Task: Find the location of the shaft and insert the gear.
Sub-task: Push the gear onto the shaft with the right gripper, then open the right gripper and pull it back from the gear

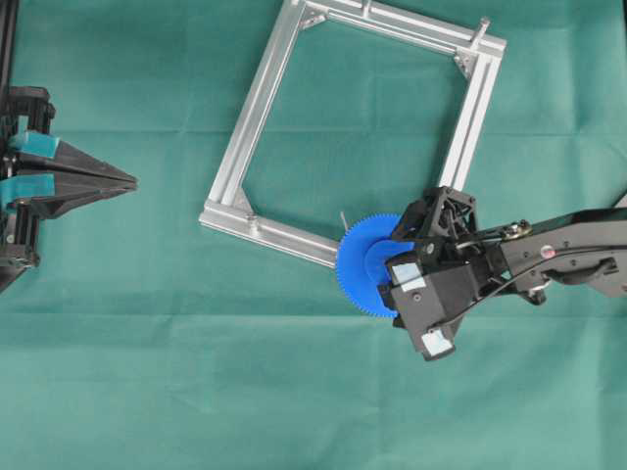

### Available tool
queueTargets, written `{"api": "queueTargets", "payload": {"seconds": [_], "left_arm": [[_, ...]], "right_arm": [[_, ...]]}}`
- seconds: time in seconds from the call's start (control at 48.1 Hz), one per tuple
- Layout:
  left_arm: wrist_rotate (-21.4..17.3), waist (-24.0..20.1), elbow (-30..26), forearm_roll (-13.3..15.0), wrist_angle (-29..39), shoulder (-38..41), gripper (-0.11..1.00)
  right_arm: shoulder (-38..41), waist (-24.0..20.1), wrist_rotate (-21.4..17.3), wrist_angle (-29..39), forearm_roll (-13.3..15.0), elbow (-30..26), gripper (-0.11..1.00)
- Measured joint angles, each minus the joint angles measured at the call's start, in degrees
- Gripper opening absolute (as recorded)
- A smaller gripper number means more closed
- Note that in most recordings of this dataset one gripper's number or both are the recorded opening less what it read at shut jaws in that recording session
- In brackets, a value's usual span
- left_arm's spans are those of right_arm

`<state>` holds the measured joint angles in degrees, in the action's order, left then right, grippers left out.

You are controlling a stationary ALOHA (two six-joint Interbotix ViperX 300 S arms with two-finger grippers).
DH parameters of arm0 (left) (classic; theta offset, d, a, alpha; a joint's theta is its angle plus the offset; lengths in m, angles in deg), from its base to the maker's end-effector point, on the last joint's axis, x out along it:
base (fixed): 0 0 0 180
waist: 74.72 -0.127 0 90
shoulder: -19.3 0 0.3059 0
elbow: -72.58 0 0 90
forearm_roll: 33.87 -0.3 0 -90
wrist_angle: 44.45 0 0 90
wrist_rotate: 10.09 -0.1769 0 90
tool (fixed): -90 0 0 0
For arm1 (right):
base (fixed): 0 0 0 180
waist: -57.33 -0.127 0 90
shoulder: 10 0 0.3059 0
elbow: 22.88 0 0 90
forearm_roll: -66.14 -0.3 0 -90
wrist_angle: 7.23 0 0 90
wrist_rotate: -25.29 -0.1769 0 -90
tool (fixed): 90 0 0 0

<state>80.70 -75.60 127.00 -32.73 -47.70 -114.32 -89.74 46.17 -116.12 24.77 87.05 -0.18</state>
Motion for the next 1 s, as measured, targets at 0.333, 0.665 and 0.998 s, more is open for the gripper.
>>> {"api": "queueTargets", "payload": {"seconds": [0.333,0.665,0.998], "left_arm": [[0.0,0.0,0.0,0.1,0.0,0.0,0.00],[0.0,0.0,0.0,0.0,0.0,0.0,0.00],[0.0,0.0,0.0,0.1,0.0,0.0,0.00]], "right_arm": [[0.0,0.0,-0.2,0.0,0.3,-0.1,0.93],[0.0,0.1,-0.1,0.1,0.4,-0.1,0.91],[0.0,0.1,-0.2,0.4,0.5,-0.1,0.91]]}}
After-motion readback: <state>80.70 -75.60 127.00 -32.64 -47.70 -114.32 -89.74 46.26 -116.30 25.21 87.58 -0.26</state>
